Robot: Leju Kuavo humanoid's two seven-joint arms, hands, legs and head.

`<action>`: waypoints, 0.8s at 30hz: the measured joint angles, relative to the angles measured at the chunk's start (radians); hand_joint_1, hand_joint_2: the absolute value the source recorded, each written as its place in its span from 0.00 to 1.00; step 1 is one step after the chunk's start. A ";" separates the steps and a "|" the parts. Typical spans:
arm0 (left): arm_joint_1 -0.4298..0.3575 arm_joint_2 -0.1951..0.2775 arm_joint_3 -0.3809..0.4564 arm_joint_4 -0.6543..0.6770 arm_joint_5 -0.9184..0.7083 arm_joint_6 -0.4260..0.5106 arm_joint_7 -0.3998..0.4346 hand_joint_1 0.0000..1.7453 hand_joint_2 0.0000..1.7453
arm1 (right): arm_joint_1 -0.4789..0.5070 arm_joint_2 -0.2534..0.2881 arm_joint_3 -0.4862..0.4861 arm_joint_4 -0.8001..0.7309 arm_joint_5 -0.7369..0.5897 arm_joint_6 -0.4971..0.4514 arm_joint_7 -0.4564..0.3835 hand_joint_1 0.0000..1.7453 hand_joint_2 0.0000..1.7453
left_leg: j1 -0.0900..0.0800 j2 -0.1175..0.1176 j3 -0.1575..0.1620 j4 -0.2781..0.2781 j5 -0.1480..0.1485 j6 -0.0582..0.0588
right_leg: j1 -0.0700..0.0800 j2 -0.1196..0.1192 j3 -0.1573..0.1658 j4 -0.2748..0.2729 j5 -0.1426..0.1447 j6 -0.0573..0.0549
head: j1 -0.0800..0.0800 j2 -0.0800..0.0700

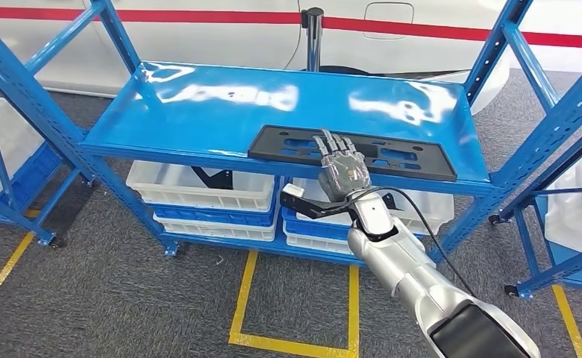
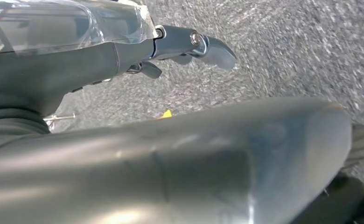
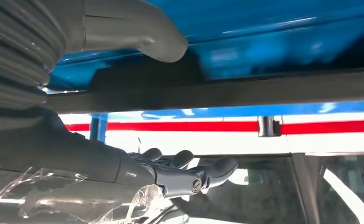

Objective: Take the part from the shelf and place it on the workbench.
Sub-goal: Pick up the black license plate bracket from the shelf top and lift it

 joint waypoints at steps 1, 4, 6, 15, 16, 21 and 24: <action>-0.001 0.000 0.001 0.000 0.000 0.001 0.000 0.00 0.00 | -0.002 0.000 0.000 0.001 -0.005 0.010 0.000 0.00 1.00 | 0.004 0.000 0.005 -0.003 -0.001 0.005 | 0.000 -0.001 -0.022 0.049 -0.026 0.005 | 0.000 0.000; 0.001 0.000 0.002 0.000 0.002 0.002 0.000 0.00 0.00 | 0.001 -0.003 0.000 0.007 -0.020 0.060 0.008 0.00 1.00 | 0.007 -0.001 0.014 -0.003 -0.012 0.014 | -0.005 -0.003 -0.145 0.275 -0.113 0.017 | 0.000 0.000; 0.006 0.000 0.003 0.000 0.003 0.002 0.000 0.00 0.00 | 0.004 -0.005 0.000 0.014 -0.031 0.094 0.020 0.00 1.00 | 0.009 -0.002 0.025 -0.002 -0.021 0.013 | -0.008 -0.004 -0.178 0.305 -0.090 0.022 | 0.000 0.000; 0.011 0.002 0.015 0.000 0.004 0.004 0.000 0.00 0.00 | -0.011 -0.012 0.000 0.047 -0.056 0.157 0.080 0.00 1.00 | 0.008 -0.003 0.051 0.023 -0.076 -0.031 | -0.014 -0.008 -0.040 -0.027 0.069 -0.008 | 0.000 0.000; 0.011 0.002 0.018 0.000 0.004 0.005 0.000 0.00 0.00 | -0.012 -0.012 0.000 0.050 -0.058 0.163 0.091 0.00 1.00 | 0.011 -0.002 0.030 0.068 -0.099 -0.036 | -0.016 -0.008 -0.036 -0.029 0.068 -0.014 | 0.000 0.000; 0.018 0.003 0.027 0.000 0.002 0.005 0.004 0.00 0.00 | -0.009 -0.012 0.003 0.061 -0.061 0.170 0.142 0.00 1.00 | 0.022 0.000 -0.141 0.358 -0.185 -0.054 | -0.020 0.001 -0.024 -0.028 0.056 -0.024 | 0.000 0.000; 0.018 0.003 0.029 0.000 0.004 -0.002 0.001 0.00 0.00 | -0.009 -0.012 0.006 0.066 -0.063 0.172 0.159 0.75 1.00 | 0.030 0.001 -0.058 0.154 -0.077 -0.056 | -0.023 0.002 -0.008 -0.028 0.048 -0.014 | 0.000 0.000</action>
